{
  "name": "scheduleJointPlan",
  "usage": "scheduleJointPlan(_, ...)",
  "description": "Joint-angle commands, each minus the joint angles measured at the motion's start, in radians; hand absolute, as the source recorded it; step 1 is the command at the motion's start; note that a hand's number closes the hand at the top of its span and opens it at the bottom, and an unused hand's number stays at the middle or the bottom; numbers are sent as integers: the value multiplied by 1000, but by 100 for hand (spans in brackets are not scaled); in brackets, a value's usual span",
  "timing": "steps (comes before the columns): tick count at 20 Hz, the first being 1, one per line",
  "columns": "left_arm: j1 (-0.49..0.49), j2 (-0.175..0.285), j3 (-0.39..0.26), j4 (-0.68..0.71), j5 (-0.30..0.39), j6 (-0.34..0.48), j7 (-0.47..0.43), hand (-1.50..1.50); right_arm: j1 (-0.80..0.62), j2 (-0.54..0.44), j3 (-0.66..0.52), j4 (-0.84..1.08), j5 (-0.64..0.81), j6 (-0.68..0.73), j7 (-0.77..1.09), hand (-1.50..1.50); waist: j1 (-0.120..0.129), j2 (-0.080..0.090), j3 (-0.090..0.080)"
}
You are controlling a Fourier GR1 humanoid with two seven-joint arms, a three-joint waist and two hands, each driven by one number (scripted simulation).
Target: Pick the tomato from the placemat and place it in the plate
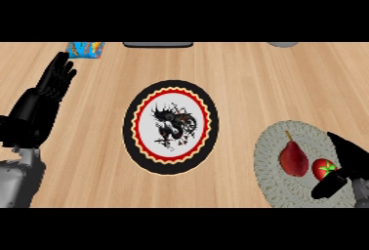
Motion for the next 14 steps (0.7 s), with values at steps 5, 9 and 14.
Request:
scheduleJointPlan(5,-26,-47,32,73,-25,-36,-33,0,16,103,-29,167,74,-10,-136,-150,-1,1,0)
scheduleJointPlan(9,-30,-69,21,21,-61,-30,-7,0,27,140,-30,205,144,-16,-126,-150,-2,0,0)
scheduleJointPlan(14,-9,-64,49,-11,-51,-61,21,0,-54,123,-110,317,158,-24,-257,150,3,0,0)
